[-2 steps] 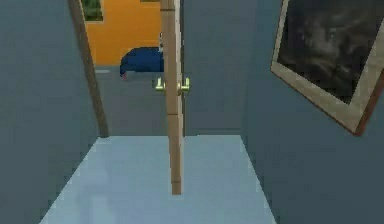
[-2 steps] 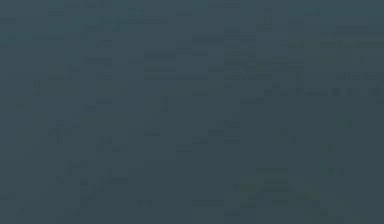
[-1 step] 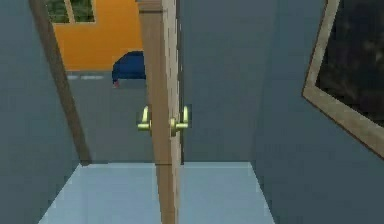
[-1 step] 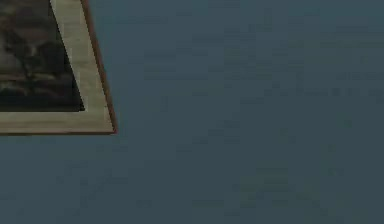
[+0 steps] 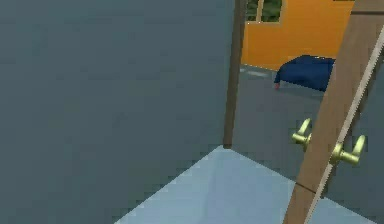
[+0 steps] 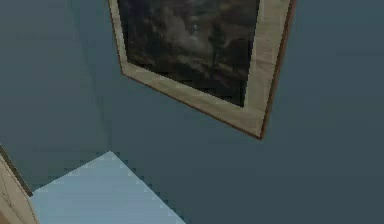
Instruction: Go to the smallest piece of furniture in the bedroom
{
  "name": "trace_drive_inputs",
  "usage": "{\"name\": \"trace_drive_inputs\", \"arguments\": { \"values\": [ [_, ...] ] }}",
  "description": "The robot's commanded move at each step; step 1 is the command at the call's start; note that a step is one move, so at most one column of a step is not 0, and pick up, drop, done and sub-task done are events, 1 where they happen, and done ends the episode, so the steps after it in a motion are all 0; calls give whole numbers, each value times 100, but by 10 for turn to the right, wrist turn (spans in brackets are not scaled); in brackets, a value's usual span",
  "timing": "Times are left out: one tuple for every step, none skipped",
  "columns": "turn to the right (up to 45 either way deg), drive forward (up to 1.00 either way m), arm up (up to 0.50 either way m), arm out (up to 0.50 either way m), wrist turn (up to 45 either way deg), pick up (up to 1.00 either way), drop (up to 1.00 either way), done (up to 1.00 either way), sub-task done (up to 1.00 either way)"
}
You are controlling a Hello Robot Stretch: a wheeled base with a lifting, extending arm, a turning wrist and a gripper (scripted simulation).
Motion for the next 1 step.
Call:
{"name": "trace_drive_inputs", "arguments": {
  "values": [
    [-60,0,0,0,0,0,0,0,0]
  ]
}}
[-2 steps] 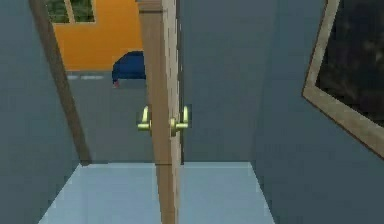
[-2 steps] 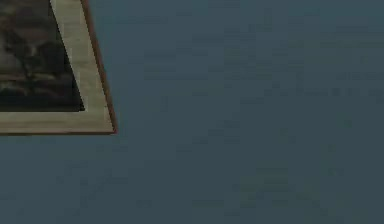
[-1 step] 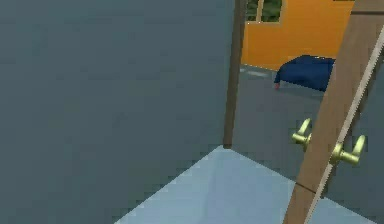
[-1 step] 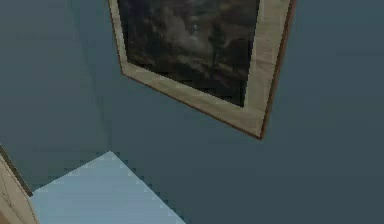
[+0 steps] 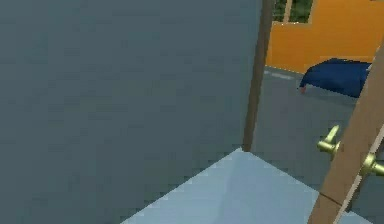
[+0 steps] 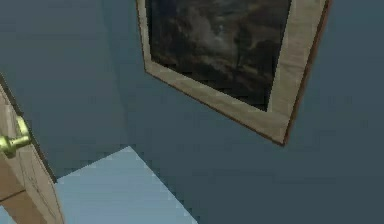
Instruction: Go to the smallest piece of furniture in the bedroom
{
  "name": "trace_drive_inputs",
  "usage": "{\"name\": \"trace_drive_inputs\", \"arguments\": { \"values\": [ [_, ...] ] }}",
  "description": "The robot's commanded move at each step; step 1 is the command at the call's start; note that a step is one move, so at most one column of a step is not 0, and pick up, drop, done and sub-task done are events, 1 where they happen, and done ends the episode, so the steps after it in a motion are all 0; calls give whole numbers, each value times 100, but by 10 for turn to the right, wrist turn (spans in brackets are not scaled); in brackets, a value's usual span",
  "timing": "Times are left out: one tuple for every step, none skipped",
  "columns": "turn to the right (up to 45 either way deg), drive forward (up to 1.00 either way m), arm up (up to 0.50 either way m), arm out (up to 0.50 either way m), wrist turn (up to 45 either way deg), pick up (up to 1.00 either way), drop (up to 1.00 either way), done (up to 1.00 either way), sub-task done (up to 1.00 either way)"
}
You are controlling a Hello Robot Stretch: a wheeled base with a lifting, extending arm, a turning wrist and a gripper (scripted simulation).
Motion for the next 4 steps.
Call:
{"name": "trace_drive_inputs", "arguments": {
  "values": [
    [0,95,0,0,0,0,0,0,0],
    [450,0,0,0,0,0,0,0,0],
    [120,0,0,0,0,0,0,0,0],
    [30,0,0,0,0,0,0,0,0]
  ]
}}
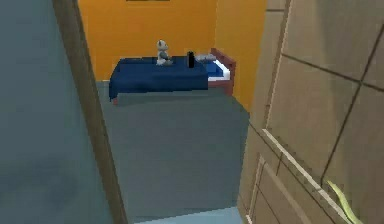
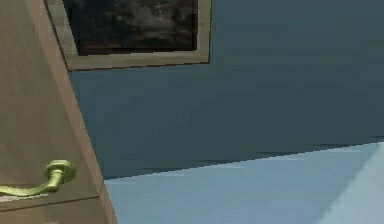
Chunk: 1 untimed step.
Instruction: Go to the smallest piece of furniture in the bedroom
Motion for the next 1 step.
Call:
{"name": "trace_drive_inputs", "arguments": {
  "values": [
    [0,55,0,0,0,0,0,0,0]
  ]
}}
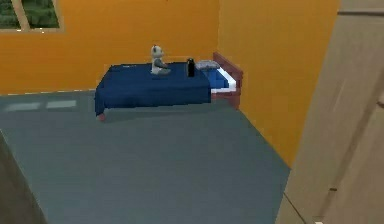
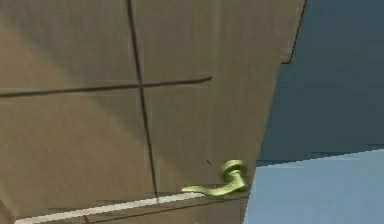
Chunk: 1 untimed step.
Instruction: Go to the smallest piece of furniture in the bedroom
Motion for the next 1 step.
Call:
{"name": "trace_drive_inputs", "arguments": {
  "values": [
    [-30,0,0,0,0,0,0,0,0]
  ]
}}
